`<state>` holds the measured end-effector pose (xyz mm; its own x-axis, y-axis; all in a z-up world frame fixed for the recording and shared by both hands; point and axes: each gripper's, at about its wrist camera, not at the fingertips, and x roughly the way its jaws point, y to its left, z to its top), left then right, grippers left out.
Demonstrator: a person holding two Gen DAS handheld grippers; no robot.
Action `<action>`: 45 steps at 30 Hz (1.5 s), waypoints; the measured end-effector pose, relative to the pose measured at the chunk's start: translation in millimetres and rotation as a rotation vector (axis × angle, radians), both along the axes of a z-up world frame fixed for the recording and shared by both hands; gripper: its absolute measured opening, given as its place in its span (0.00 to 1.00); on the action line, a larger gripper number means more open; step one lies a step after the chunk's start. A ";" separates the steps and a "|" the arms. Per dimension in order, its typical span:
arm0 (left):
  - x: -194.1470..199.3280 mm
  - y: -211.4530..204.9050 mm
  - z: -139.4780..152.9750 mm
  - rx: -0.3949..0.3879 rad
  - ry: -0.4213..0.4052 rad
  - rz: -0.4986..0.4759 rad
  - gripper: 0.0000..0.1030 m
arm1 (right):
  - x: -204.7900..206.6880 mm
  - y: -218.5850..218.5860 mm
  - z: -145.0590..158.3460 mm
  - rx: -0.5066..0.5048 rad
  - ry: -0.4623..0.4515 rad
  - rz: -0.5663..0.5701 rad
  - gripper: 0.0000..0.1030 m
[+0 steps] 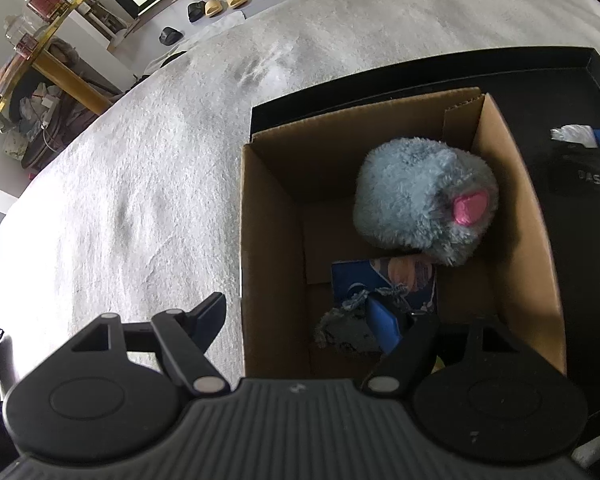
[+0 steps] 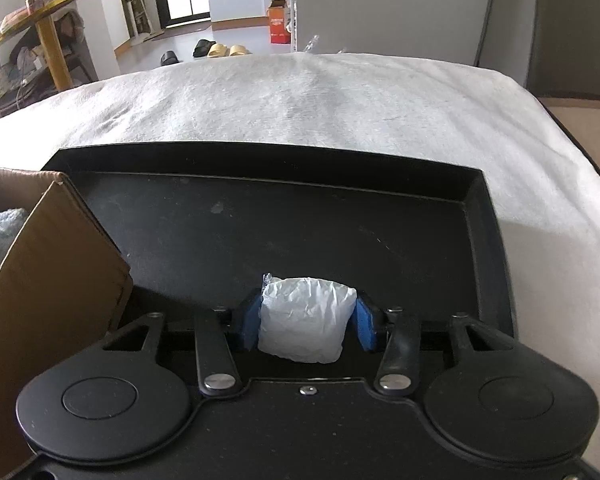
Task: Organize soft objects
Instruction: 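Lower the right gripper onto the white cloth pouch and close it, then lift the white pouch over the box and release it inside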
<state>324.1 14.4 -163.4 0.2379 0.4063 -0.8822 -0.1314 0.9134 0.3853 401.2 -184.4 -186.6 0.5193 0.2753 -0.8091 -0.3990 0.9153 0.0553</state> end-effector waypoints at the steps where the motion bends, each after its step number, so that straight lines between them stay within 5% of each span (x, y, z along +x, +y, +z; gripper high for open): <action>1: -1.3 -0.2 0.0 0.000 0.000 0.002 0.73 | -2.9 -2.3 1.0 -0.004 0.001 -0.003 0.45; 15: -25.2 13.6 14.8 -0.032 -0.039 0.055 0.73 | -42.0 -22.5 38.5 0.041 0.002 -0.042 0.45; 32: -67.3 35.1 31.7 -0.149 -0.105 0.064 0.73 | -69.5 2.1 104.8 0.144 -0.031 0.004 0.45; 45: -81.7 45.5 33.3 -0.247 -0.158 0.053 0.72 | -94.7 27.8 116.2 0.109 -0.043 0.087 0.45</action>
<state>242.5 59.9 -130.1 0.3643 0.1991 -0.9097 -0.2216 0.9673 0.1230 306.5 -156.6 -70.4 0.5233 0.4056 -0.7494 -0.4806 0.8667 0.1335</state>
